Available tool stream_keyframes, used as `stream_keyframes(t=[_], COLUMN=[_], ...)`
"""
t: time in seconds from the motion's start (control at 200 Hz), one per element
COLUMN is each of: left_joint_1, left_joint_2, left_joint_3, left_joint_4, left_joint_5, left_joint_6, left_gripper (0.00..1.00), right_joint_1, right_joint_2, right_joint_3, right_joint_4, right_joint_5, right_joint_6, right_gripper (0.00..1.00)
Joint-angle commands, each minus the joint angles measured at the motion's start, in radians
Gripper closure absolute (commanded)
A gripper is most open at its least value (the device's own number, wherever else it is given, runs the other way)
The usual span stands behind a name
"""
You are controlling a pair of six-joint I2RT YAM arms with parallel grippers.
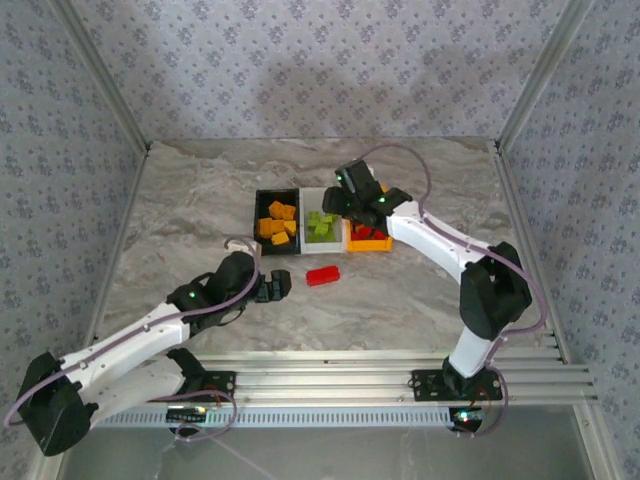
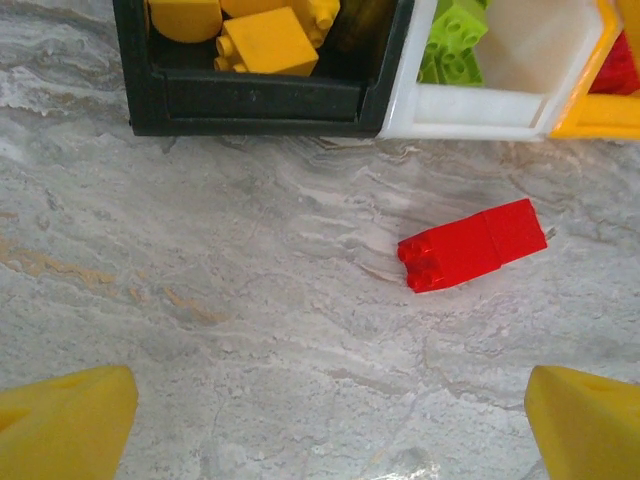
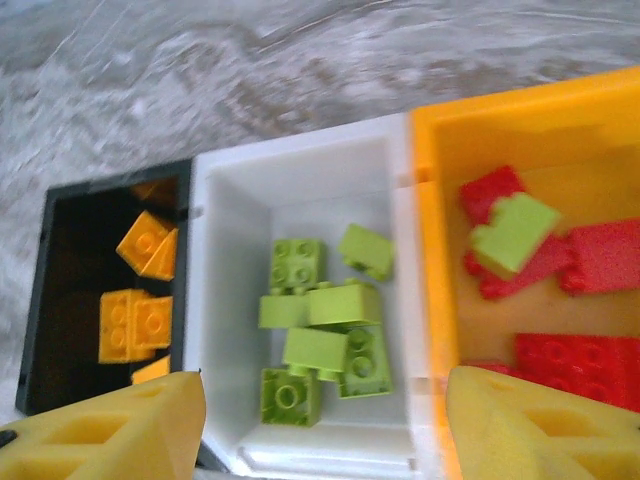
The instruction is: Sort the legos into containers by color
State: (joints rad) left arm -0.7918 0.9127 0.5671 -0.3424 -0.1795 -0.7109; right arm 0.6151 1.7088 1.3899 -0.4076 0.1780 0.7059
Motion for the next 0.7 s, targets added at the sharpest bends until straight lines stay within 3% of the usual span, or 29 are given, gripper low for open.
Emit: stream_keyframes(t=[0.0,0.22,0.695], left_joint_1=[0.006,0.009,0.023], left_joint_2=[-0.036,-0.062,-0.090], left_joint_3=[-0.010,0.002,-0.011], left_joint_4=[0.011,-0.022,-0.019], left_joint_5=[0.020,0.029,0.044], left_joint_6=[-0.025,-0.017,-0.013], left_gripper=[0.00,0.01,0.00], right_joint_1=[-0.027,-0.063,-0.135], right_joint_2=[0.018,0.097,0.224], right_joint_3=[0.011,0.084,0.133], right_joint_4=[-0.109,-0.178,-0.109], right_joint_5=[0.100,0.141,0.051], right_joint_6=[0.144,0.215,0.200], right_gripper=[0.33,0.36,0.47])
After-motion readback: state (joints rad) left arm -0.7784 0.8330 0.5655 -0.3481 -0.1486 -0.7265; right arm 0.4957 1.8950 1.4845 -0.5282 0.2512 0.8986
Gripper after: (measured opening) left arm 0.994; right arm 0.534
